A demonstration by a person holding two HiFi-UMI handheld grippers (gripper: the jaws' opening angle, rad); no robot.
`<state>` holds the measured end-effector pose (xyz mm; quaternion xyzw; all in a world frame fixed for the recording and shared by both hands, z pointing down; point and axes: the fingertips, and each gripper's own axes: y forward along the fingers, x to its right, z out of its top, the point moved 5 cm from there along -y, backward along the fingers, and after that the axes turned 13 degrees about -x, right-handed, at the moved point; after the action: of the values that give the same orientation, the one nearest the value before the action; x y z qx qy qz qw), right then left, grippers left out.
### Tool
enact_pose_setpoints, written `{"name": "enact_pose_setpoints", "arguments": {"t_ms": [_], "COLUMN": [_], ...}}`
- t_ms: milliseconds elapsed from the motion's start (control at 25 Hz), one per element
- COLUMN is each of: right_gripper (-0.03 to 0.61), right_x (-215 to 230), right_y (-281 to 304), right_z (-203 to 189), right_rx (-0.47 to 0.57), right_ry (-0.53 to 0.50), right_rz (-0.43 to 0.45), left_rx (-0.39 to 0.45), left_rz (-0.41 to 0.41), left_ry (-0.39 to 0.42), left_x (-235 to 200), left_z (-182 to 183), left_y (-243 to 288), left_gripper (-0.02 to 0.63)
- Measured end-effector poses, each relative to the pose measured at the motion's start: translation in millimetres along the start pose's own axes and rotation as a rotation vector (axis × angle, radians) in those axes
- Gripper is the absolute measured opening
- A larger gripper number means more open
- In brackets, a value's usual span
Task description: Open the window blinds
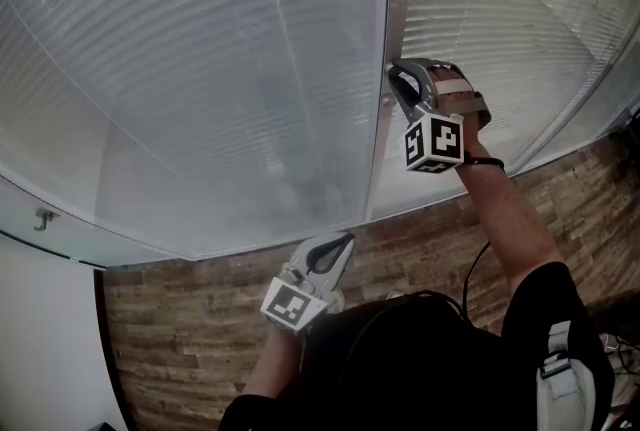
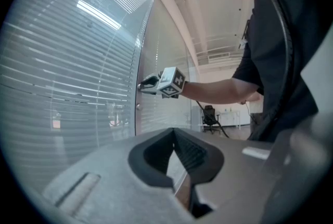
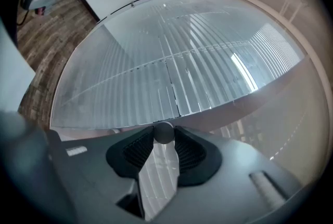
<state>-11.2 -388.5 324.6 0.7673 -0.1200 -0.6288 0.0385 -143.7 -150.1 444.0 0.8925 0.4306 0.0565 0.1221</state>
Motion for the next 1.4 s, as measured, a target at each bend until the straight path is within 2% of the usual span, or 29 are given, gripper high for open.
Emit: {"name": "enact_pose_setpoints", "arguments": {"t_ms": [240, 480, 680, 880, 1080, 1280, 1400], "right_gripper": [0.132, 0.132, 0.132, 0.132, 0.132, 0.132, 0.131], "right_x": [6, 5, 6, 6, 3, 0, 2], "right_y": [-1, 2, 3, 7, 8, 11, 11], "right_z": [-1, -4, -8, -12, -17, -24, -24], "right_rx": [0.029, 0.045, 0.059, 0.100, 0.125, 0.170, 0.188], "right_ry": [0.257, 0.390, 0.553, 0.790, 0.959, 1.206, 1.298], "right_rz": [0.071, 0.095, 0.126, 0.176, 0.193, 0.251, 0.272], "left_rx": [-0.001, -0.012, -0.016, -0.020, -0.022, -0.027, -0.024], "left_rz": [0.017, 0.016, 0.009, 0.007, 0.005, 0.003, 0.000], "left_ry": [-0.008, -0.011, -0.010, -0.010, -0.014, -0.014, -0.017], "left_x": [-4, -4, -1, -1, 0, 1, 1], "left_z": [-1, -3, -4, -4, -4, -5, -5], "left_y": [-4, -3, -1, 0, 0, 1, 1], "left_gripper": [0.005, 0.005, 0.005, 0.005, 0.005, 0.005, 0.005]}}
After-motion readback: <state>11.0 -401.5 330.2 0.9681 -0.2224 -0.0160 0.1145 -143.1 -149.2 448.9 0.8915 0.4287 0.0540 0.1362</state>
